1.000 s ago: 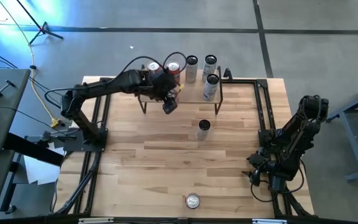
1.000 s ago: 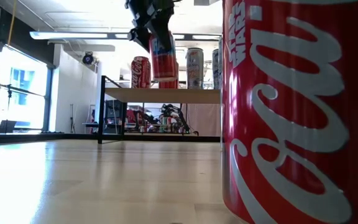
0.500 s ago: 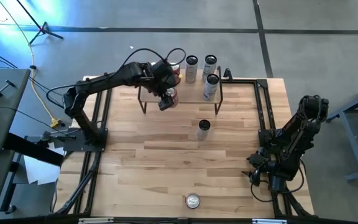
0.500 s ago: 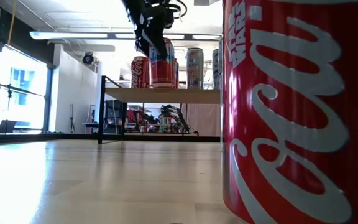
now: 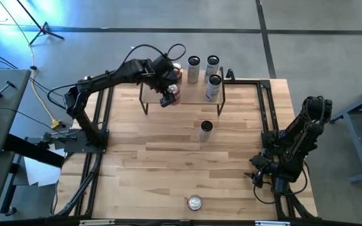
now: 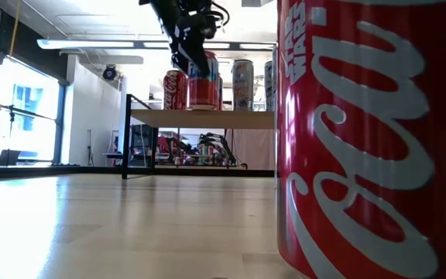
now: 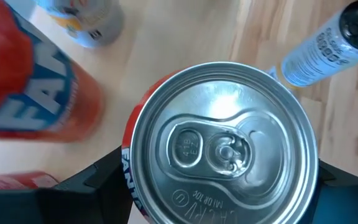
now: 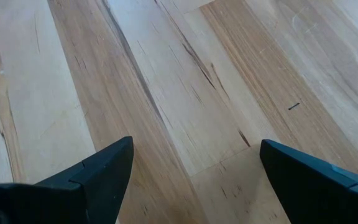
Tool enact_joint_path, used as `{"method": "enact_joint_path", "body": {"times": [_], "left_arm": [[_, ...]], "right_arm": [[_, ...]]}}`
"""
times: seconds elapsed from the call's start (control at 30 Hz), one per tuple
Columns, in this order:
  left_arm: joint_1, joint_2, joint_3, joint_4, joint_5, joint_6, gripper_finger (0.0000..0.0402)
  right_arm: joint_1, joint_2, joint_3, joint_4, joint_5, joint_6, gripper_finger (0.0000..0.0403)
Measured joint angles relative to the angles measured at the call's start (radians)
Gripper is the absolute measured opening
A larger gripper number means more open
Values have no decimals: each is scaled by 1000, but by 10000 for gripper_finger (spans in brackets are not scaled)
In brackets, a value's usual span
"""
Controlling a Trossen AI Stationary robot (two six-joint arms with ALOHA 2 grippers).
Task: Place canned beverage on shelf
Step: Put the red soda can on the shelf aligned with the red soda can
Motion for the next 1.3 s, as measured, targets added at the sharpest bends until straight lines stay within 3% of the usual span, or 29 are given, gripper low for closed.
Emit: {"method": "enact_joint_path", "body": {"times": [0.6, 0.93, 1.3], "left_arm": [[25, 3, -3, 75, -7, 99, 276], [33, 7, -2, 72, -1, 107, 317], [34, 23, 0, 81, -4, 99, 326]], "right_arm": [[0, 0, 0, 0, 0, 0, 339], [0, 0, 0, 0, 0, 0, 339], [0, 0, 0, 0, 0, 0, 339]]}}
